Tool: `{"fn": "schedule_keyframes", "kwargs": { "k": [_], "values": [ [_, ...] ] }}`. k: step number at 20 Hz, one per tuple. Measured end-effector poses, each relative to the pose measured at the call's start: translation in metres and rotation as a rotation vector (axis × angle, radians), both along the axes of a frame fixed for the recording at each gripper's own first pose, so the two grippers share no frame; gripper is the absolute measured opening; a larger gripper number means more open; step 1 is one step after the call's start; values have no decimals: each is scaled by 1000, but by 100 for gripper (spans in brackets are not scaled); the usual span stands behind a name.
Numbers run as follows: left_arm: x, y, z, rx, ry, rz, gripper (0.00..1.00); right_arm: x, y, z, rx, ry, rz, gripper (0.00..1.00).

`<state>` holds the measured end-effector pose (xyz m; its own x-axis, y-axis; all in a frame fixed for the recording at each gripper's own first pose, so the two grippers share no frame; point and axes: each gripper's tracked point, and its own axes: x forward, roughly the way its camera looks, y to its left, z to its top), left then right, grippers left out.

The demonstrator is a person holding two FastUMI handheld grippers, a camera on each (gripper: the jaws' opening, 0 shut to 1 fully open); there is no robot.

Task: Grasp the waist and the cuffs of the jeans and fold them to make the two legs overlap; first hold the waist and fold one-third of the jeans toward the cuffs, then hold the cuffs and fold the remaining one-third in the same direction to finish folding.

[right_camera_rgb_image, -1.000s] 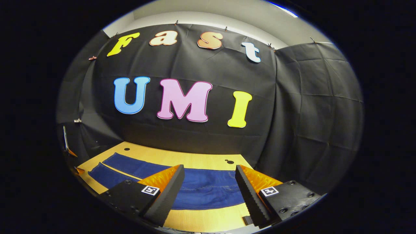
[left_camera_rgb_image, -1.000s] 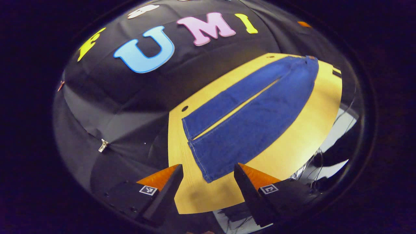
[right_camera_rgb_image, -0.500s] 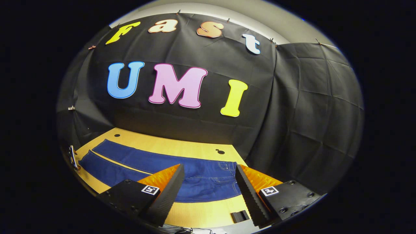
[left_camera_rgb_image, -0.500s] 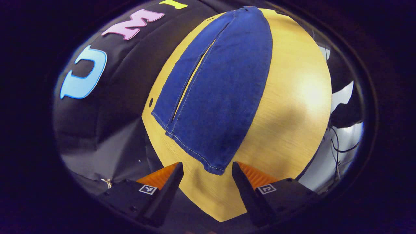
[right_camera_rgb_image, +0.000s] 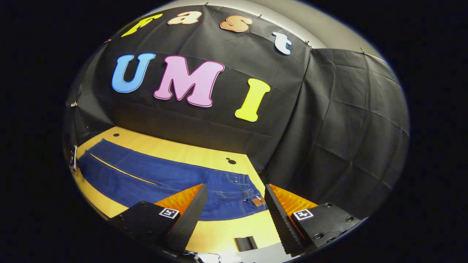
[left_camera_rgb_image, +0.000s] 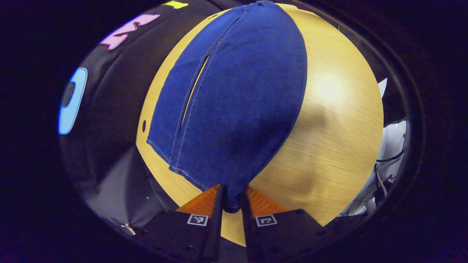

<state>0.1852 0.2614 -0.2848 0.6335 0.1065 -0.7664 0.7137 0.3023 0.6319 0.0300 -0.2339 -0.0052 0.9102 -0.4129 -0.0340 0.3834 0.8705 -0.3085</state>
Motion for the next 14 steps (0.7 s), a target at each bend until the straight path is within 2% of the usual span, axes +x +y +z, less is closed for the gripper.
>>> {"fn": "schedule_keyframes", "kwargs": {
  "k": [2,3,8,14],
  "values": [
    [2,0,1,19,3,-3,19,2,-26,-2,-73,29,-14,93],
    [3,1,0,21,2,6,17,3,-39,-3,-118,45,-18,96],
    [4,-2,0,-17,29,60,6,26,-96,-38,-281,191,27,96],
    [5,-4,0,20,67,114,6,72,-154,-116,-582,505,223,96]
  ]
}}
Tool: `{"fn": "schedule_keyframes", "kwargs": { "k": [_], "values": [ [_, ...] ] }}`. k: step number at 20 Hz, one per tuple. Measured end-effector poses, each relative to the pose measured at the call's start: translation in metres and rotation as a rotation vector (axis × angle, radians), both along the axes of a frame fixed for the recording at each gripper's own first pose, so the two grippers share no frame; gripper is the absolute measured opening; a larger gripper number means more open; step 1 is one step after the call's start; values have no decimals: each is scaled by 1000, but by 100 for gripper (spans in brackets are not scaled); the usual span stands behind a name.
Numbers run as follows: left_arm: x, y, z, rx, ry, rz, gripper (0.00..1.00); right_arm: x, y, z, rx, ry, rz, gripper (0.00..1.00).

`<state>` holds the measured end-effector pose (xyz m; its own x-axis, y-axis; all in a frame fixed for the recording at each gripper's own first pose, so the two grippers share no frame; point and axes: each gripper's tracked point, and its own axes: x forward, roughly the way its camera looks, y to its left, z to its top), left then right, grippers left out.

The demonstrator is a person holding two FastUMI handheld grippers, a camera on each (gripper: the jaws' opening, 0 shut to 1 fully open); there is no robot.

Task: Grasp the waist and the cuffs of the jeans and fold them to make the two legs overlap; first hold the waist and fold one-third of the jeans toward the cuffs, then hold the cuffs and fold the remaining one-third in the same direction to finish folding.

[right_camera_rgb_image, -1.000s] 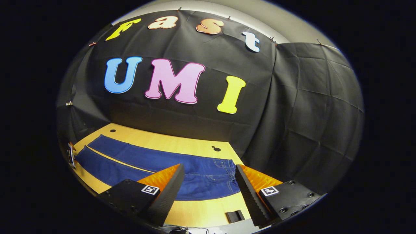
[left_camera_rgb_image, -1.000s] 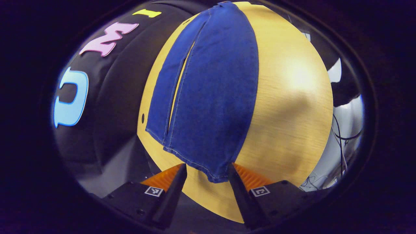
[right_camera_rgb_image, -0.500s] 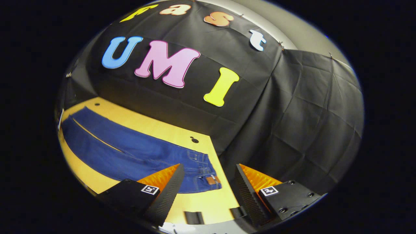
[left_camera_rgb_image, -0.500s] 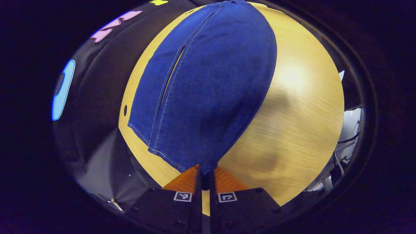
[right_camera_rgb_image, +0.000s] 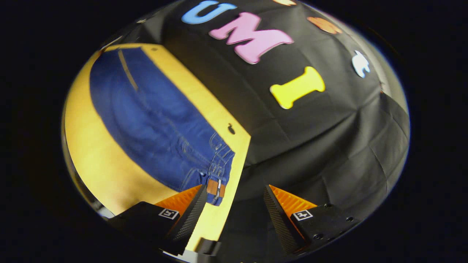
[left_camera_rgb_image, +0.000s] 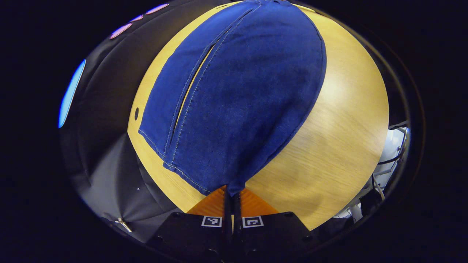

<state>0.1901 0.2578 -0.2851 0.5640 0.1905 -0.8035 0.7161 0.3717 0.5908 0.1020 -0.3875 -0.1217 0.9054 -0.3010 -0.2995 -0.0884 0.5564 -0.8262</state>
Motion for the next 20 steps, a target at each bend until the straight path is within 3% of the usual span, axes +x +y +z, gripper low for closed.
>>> {"fn": "schedule_keyframes", "kwargs": {
  "k": [3,6,12,17,19,20],
  "values": [
    [1,-2,0,21,-5,27,6,10,-22,-52,-151,206,108,96],
    [1,-2,1,28,-11,65,6,13,-48,-90,-247,332,145,96],
    [1,-4,1,54,-11,124,6,56,-76,-114,-371,388,195,95],
    [1,-5,1,55,-13,155,6,61,-62,-120,-521,373,348,91],
    [1,-5,1,57,-13,161,6,61,-64,-127,-500,404,348,83],
    [1,-4,1,56,-13,164,6,65,-64,-131,-480,416,341,69]
  ]
}}
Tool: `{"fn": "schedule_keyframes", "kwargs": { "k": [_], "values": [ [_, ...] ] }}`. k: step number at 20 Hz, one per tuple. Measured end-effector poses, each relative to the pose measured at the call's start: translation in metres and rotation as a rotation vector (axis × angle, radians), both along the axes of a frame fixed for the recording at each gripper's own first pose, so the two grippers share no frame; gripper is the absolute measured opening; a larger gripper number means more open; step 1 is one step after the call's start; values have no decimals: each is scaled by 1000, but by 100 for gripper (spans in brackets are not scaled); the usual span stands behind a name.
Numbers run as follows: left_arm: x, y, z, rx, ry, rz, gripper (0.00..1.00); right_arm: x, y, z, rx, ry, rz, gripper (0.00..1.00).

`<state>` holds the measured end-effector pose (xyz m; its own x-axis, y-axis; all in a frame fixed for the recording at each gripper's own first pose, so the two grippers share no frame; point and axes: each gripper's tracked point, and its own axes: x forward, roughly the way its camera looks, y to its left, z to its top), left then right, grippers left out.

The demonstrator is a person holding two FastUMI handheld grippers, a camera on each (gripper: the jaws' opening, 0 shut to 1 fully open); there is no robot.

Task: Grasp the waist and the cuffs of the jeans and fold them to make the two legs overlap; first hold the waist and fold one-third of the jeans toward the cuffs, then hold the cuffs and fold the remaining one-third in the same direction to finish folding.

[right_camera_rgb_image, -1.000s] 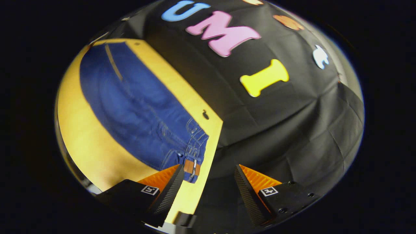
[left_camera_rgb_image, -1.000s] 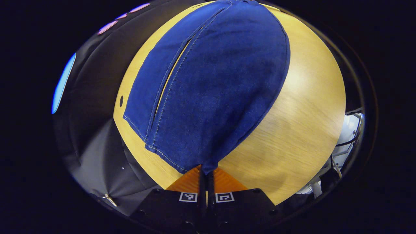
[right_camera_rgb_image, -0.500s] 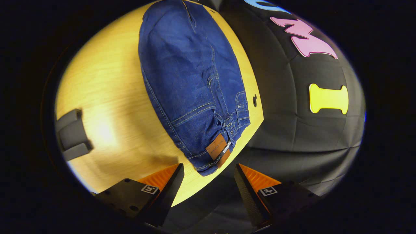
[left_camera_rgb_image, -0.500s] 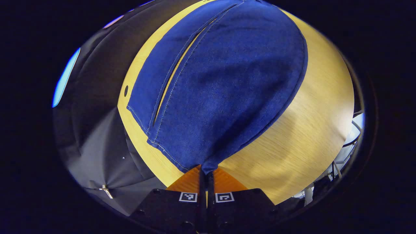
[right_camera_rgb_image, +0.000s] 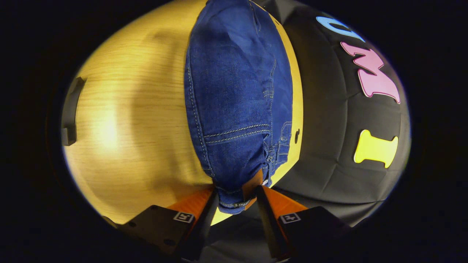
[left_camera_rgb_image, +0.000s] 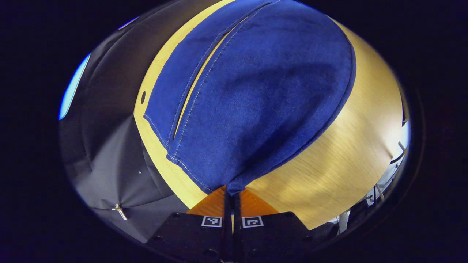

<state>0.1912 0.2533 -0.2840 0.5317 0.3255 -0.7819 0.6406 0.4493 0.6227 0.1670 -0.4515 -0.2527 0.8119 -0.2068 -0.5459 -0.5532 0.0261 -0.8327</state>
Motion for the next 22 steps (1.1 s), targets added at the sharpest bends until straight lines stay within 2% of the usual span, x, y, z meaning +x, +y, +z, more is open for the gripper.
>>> {"fn": "schedule_keyframes", "kwargs": {
  "k": [1,2,3,4,6,9,12,14,16,17,18,19,20,22],
  "values": [
    [0,-1,0,-1,-1,5,6,1,-1,-4,8,14,-17,63],
    [0,-1,0,-3,-5,11,6,2,1,-3,20,21,-25,63],
    [1,-3,0,-4,-9,16,6,3,-1,-6,30,26,-48,50],
    [1,-2,0,-5,-14,20,6,4,1,-5,45,35,-62,27],
    [1,-2,0,-2,-18,24,6,6,2,-4,96,53,-112,23],
    [0,-4,-1,-37,3,33,6,9,1,0,157,105,-188,8],
    [0,-7,-1,-105,40,58,6,11,2,24,156,65,-197,8],
    [-1,-10,2,-151,70,61,6,16,5,44,200,8,-232,8],
    [3,-15,14,-200,76,51,6,25,10,69,279,-60,-293,8],
    [4,-20,24,-227,76,46,2,30,15,82,325,-93,-318,8],
    [6,-26,38,-253,77,40,6,36,19,94,371,-118,-342,8],
    [8,-32,52,-280,82,36,2,41,27,107,415,-136,-359,8],
    [11,-36,65,-314,95,41,6,48,33,122,456,-154,-369,8],
    [20,-42,87,-393,114,62,6,61,46,151,549,-176,-405,8]
  ]
}}
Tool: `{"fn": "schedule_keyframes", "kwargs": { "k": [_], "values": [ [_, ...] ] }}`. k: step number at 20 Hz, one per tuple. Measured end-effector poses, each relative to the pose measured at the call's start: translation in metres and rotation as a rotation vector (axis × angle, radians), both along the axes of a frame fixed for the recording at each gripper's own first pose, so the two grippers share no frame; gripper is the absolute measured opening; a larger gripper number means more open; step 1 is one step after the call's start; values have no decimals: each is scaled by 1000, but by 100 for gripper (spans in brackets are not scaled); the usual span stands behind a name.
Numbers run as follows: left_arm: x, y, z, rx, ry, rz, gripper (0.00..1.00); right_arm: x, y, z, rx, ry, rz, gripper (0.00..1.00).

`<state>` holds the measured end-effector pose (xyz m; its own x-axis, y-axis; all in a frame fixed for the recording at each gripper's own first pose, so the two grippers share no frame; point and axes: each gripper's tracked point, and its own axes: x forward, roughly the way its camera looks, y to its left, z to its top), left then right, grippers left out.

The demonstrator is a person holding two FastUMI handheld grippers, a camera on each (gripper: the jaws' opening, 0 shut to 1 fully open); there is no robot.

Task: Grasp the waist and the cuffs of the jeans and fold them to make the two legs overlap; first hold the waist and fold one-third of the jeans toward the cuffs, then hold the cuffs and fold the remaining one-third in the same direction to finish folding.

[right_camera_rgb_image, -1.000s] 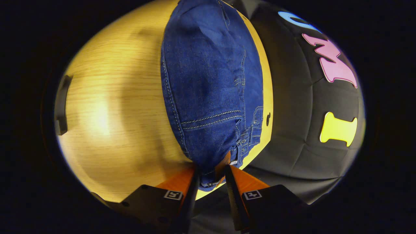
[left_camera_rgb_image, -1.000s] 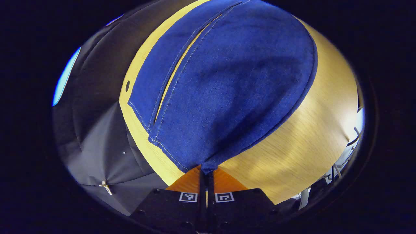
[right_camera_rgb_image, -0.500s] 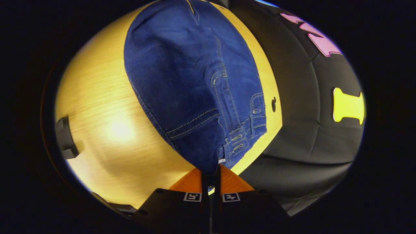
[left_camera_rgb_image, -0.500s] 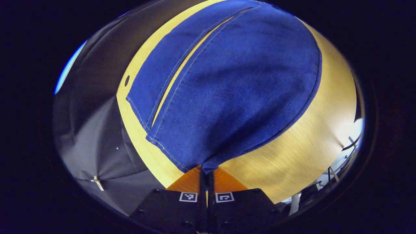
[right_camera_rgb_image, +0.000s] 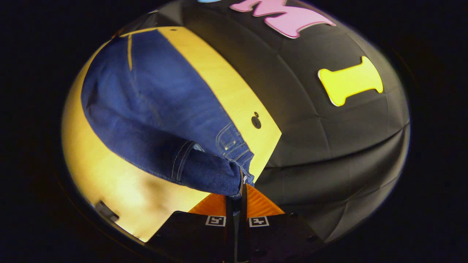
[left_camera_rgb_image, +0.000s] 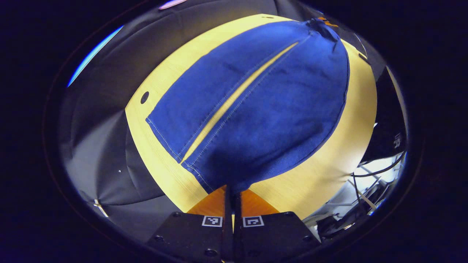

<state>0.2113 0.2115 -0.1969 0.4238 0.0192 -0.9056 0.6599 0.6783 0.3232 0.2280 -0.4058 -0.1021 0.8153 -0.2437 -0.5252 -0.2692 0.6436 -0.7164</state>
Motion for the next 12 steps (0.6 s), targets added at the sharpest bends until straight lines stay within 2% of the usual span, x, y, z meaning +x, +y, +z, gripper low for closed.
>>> {"fn": "schedule_keyframes", "kwargs": {
  "k": [3,8,12],
  "values": [
    [25,-9,24,-149,23,97,6,23,18,41,186,-51,-93,8],
    [91,-9,74,-361,-64,308,6,52,23,116,511,-161,-322,8],
    [133,1,89,-428,-106,510,6,49,13,136,729,-207,-523,8]
  ]
}}
